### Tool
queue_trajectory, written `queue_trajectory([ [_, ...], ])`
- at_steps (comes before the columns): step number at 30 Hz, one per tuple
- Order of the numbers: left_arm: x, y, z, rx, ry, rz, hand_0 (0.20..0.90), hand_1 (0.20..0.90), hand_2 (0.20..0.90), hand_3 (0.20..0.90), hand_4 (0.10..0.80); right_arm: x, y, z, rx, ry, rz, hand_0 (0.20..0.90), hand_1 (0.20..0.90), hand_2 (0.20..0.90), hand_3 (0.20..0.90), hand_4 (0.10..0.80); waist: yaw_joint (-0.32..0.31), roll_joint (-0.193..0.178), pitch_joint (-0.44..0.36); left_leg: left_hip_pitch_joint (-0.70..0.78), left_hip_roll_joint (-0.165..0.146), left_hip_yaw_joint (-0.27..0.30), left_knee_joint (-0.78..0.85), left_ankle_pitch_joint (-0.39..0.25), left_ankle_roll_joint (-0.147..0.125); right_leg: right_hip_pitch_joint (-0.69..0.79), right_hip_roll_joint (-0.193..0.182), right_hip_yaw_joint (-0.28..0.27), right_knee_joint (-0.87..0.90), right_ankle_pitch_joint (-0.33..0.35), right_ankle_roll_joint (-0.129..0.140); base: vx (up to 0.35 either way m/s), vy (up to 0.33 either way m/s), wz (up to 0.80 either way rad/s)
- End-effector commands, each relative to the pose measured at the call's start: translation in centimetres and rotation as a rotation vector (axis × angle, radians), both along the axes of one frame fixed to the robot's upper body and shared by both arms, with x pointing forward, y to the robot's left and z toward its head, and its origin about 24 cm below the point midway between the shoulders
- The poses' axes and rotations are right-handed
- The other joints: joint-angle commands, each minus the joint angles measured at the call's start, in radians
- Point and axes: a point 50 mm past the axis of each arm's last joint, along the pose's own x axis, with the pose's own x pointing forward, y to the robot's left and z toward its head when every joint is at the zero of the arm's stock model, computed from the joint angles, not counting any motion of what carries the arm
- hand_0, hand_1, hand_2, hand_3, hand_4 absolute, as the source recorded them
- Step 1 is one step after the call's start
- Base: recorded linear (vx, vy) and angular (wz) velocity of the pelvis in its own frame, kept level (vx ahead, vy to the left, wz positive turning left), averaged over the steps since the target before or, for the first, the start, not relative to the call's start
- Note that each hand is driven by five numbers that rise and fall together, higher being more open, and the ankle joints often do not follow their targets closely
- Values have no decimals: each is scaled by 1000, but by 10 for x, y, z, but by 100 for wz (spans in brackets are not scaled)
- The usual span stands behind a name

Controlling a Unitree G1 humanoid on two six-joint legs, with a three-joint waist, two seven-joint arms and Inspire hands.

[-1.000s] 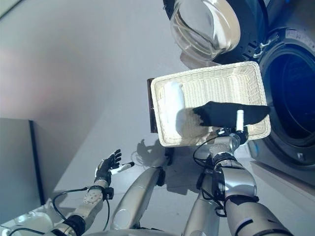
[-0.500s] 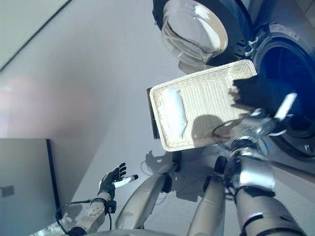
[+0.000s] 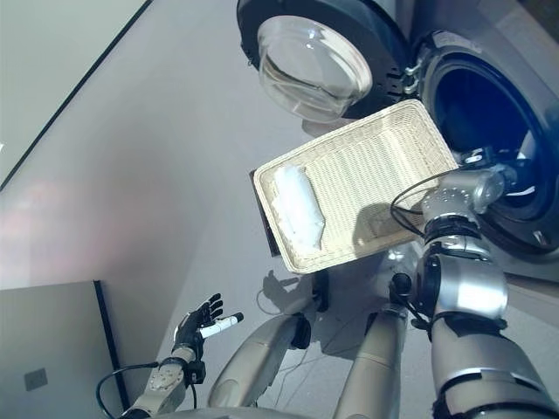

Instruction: Pick up the clothes and place them into the washing machine

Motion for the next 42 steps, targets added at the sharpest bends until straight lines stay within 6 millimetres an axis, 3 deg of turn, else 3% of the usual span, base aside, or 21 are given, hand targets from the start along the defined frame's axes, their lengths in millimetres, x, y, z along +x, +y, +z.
queue_trajectory([
  [1, -11, 11, -8, 20, 42, 81, 900, 900, 900, 900, 800, -3, -9, 23, -205, -38, 18, 900, 900, 900, 900, 800, 21, 33, -56, -72, 31, -29, 69, -75, -100, 87, 17, -71, -134, 31, -45, 10, -1, -11],
  [8, -11, 12, -8, 32, 46, 81, 900, 900, 900, 900, 800, 1, 3, 6, -187, -11, 59, 900, 900, 900, 900, 800, 19, 30, -55, -76, 31, -33, 71, -74, -102, 87, 15, -77, -129, 30, -49, 0, -1, -1],
  [19, -9, 18, -6, 42, 30, 107, 900, 900, 900, 900, 800, 0, 9, -19, -206, 93, 111, 900, 900, 900, 900, 800, 13, -7, -42, -89, 36, -39, 90, -79, -102, 87, 23, -83, -120, 30, -56, 0, 0, 0],
  [22, -2, 29, -2, 73, 10, 136, 900, 900, 900, 900, 800, 4, 17, -36, -436, 362, 241, 900, 900, 900, 900, 800, 11, -43, -21, -91, 47, -47, 103, -73, -104, 95, 26, -94, -123, 37, -60, -37, -64, 1],
  [25, 0, 34, 1, 83, -5, 152, 900, 900, 900, 900, 800, 7, 30, -42, -499, 406, 295, 900, 900, 900, 900, 800, 5, -62, -6, -93, 49, -53, 109, -71, -105, 99, 29, -103, -121, 37, -62, -37, -68, 6],
  [30, 9, 51, 9, 106, -54, 231, 900, 900, 900, 900, 800, 4, 49, -78, -715, 664, 443, 900, 900, 900, 900, 800, 12, -118, 26, -115, 53, -81, 150, -68, -108, 104, 30, -143, -87, 26, -74, -37, -82, 20],
  [34, 14, 59, 18, 111, -113, 257, 900, 900, 900, 900, 800, 2, 67, -96, -819, 763, 531, 900, 900, 900, 900, 800, 36, -149, 46, -135, 45, -111, 193, -75, -107, 108, 22, -178, -45, 8, -82, -15, -78, 29],
  [36, 16, 64, 22, 123, -141, 260, 900, 900, 900, 900, 800, 4, 74, -98, -873, 798, 552, 900, 900, 900, 900, 800, 56, -167, 48, -129, 38, -133, 207, -112, -111, 125, 14, -191, -30, -31, -74, 94, -86, 34],
  [42, 39, 78, 49, 200, -275, 228, 900, 900, 900, 900, 800, 10, 92, -98, -898, 833, 569, 900, 900, 900, 900, 800, 131, -209, 72, -153, 22, -196, 224, -103, -117, 147, -9, -275, -8, -53, -75, 15, -83, 38],
])
